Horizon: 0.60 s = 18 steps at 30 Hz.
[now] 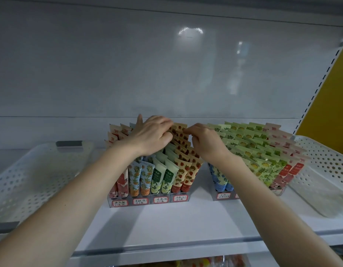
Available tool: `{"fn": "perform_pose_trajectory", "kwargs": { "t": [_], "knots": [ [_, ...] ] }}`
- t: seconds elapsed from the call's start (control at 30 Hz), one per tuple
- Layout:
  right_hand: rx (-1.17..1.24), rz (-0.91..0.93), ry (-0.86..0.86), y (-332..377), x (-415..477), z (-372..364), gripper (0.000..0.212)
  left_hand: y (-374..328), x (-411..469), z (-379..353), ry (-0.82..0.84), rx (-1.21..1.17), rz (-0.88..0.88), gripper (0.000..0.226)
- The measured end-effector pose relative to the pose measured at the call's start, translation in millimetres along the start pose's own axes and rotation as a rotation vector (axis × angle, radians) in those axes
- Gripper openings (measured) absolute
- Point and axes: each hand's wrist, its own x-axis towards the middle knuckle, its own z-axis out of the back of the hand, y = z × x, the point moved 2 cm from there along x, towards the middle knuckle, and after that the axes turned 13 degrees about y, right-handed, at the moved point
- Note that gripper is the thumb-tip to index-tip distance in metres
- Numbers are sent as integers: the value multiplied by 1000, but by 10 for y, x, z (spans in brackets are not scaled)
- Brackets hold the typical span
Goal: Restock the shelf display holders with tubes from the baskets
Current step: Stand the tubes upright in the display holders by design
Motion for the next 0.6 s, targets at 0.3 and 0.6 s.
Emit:
{"fn": "perform_pose_trajectory", "kwargs": {
  "t": [0.3,0.6],
  "knots": [
    [-30,-18,38,16,197,76,46,45,118,54,58,35,45,48],
    [-13,-53,68,37,253,91,43,49,76,69,-1,19,40,48]
  ]
}}
